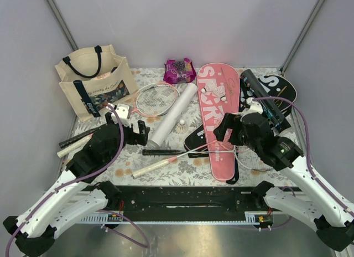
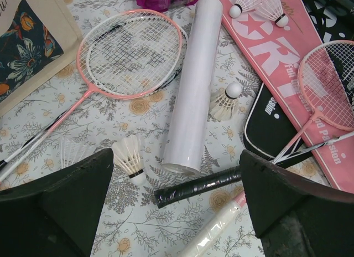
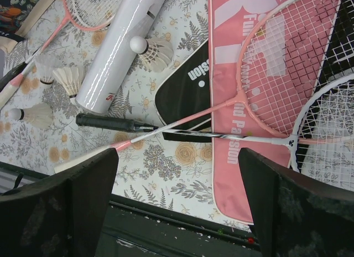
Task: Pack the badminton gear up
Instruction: Open the lid of the shuttle tube.
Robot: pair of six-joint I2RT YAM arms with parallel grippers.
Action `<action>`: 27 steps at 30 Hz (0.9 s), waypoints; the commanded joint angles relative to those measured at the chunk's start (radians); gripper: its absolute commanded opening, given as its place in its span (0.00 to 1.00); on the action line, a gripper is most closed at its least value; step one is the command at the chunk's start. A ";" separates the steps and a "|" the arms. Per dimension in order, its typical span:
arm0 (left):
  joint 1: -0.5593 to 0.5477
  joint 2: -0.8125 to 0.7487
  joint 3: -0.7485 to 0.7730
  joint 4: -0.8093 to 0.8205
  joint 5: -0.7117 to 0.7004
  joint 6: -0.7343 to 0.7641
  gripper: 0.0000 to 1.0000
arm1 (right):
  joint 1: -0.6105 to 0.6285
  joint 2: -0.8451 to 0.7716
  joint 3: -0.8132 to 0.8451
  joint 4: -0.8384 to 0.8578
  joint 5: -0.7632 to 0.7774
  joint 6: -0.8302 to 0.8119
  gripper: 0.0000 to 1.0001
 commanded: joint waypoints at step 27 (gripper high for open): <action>0.149 0.807 0.520 -0.196 0.127 -0.068 0.96 | -0.004 -0.186 -0.140 0.103 -0.066 -0.006 0.99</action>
